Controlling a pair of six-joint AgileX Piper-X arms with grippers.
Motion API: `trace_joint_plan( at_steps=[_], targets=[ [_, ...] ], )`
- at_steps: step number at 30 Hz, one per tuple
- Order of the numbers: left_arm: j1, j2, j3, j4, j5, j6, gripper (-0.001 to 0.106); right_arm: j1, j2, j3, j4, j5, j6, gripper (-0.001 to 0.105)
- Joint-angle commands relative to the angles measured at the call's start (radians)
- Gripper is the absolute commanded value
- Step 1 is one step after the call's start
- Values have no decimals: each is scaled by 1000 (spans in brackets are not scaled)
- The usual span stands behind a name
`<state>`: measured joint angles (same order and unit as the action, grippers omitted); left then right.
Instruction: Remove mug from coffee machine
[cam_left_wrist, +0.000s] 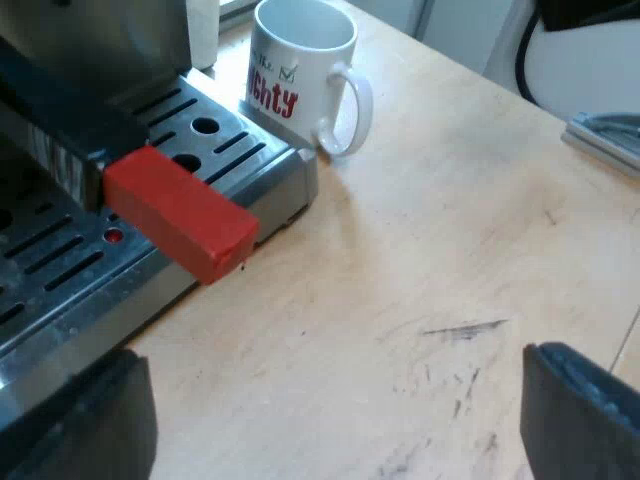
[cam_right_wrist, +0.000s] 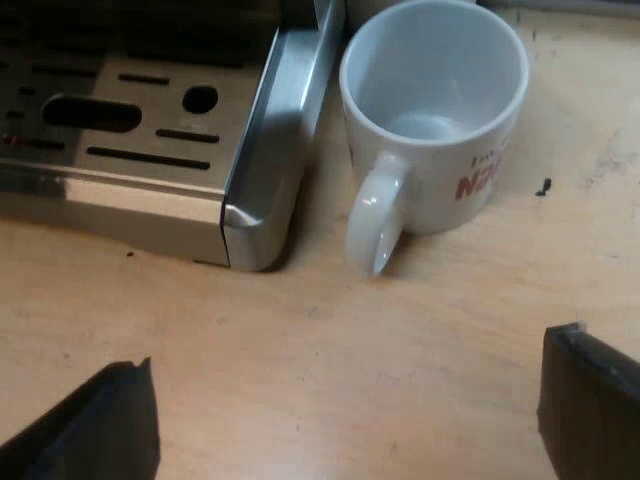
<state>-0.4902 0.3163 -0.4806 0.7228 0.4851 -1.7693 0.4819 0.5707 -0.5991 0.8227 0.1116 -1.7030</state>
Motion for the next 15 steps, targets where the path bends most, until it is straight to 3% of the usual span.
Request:
trace_joint_plan(
  at_steps=[1,6,11,12,15],
  targets=[
    [-4,1,-33,26,-3,-16,77,0,-8,-126,214,-21,-2,78],
    [7,1,-85,25,-14,-86,77,0,20,-246,225,-27,-16,78],
    [45,-1,-154,25,-95,-100,77,0,50,-295,237,-39,-16,78],
    [74,-1,-174,25,-109,-112,77,0,143,-374,269,-48,-16,78],
    [154,8,-213,28,-112,-117,77,-2,217,-424,275,-48,-26,78]
  ],
)
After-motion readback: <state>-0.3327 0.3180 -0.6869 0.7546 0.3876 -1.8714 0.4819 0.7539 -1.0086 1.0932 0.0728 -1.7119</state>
